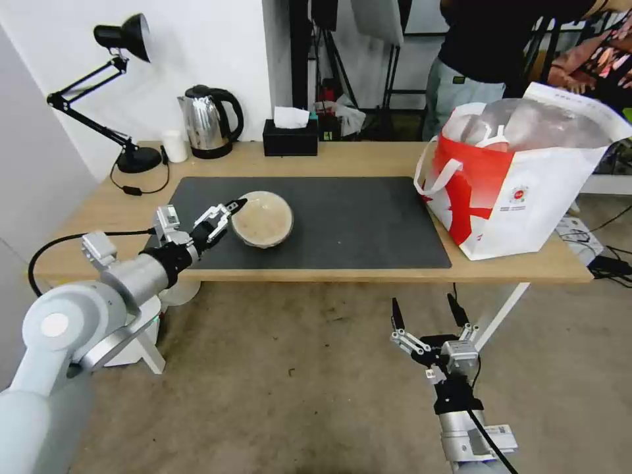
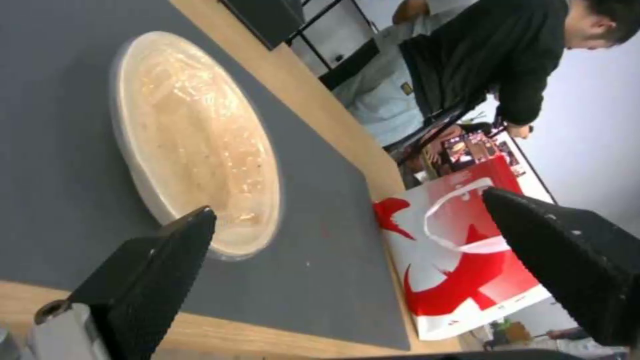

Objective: Pick up the trash from the table and place it into the takeout bag.

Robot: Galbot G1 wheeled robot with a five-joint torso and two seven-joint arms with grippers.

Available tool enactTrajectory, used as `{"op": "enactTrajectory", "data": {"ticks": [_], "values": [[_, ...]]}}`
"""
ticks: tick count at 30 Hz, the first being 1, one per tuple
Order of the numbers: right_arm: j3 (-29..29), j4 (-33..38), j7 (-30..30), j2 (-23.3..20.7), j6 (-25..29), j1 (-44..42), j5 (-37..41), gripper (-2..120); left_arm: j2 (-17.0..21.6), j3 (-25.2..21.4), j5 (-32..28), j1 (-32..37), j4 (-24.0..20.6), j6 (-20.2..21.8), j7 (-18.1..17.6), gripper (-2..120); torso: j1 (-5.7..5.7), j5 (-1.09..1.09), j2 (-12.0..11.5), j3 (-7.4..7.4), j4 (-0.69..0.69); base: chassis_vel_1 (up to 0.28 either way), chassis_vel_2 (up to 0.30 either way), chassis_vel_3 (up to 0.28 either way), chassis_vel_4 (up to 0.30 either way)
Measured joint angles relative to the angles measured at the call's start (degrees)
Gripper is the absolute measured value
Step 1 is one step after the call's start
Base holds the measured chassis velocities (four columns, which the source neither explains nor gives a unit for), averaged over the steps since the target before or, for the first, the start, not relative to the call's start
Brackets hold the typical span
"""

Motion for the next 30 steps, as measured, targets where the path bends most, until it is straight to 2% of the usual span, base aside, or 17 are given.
{"op": "enactTrajectory", "data": {"ticks": [30], "values": [[0.00, 0.00, 0.00, 0.00, 0.00, 0.00, 0.00, 100, 1.21, 1.13, 1.56, -2.46, 5.32, 1.29, -1.46, 100, 0.00, 0.00, 0.00, 0.00, 0.00, 0.000, 0.000, 0.000, 0.000]]}}
